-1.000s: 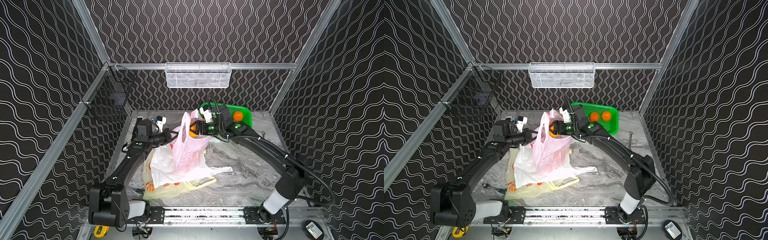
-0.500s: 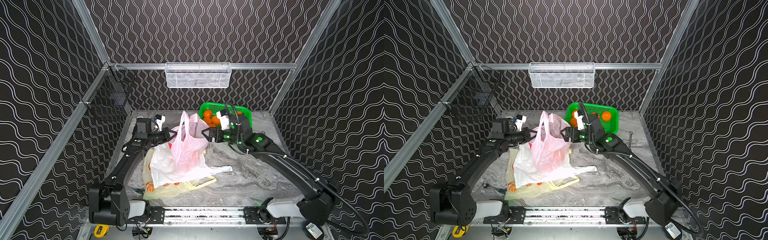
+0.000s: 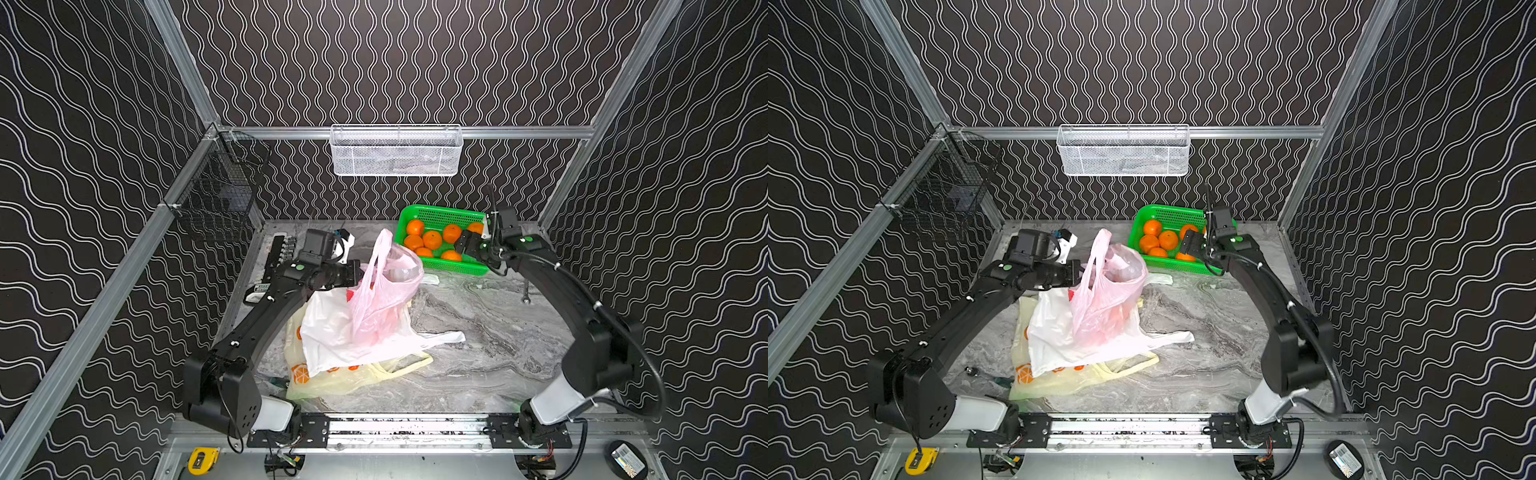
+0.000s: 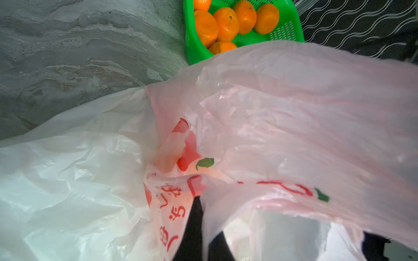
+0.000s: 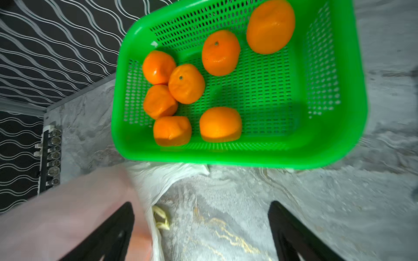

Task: Place the oranges into plastic bags & tie knots
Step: Pick up the orange from the basket.

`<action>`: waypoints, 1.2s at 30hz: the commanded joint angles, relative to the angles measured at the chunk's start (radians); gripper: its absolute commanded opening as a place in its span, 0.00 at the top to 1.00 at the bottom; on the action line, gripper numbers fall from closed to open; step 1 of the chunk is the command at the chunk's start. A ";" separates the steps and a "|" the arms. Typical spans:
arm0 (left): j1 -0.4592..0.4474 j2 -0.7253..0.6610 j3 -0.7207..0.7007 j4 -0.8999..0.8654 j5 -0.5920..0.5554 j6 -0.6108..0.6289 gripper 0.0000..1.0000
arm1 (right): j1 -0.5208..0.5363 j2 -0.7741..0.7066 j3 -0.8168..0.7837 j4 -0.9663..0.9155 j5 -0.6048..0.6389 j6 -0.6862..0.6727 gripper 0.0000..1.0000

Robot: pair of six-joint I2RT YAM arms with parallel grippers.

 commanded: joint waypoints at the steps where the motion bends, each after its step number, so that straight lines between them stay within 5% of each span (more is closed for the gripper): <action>1: -0.019 0.009 0.023 -0.069 -0.119 0.050 1.00 | -0.034 0.111 0.095 -0.074 -0.047 -0.003 0.05; 9: -0.028 0.001 0.006 -0.052 -0.109 0.030 1.00 | -0.050 0.453 0.417 -0.191 -0.077 -0.053 0.02; 20: -0.028 -0.015 -0.030 -0.007 -0.066 0.008 1.00 | -0.029 0.686 0.669 -0.339 -0.052 -0.102 0.04; 26: -0.028 -0.017 -0.045 0.012 -0.058 -0.005 1.00 | -0.019 0.739 0.700 -0.385 -0.011 -0.116 0.07; 36: 0.005 -0.076 -0.142 0.115 0.028 -0.077 1.00 | -0.020 0.704 0.678 -0.354 0.019 -0.092 0.29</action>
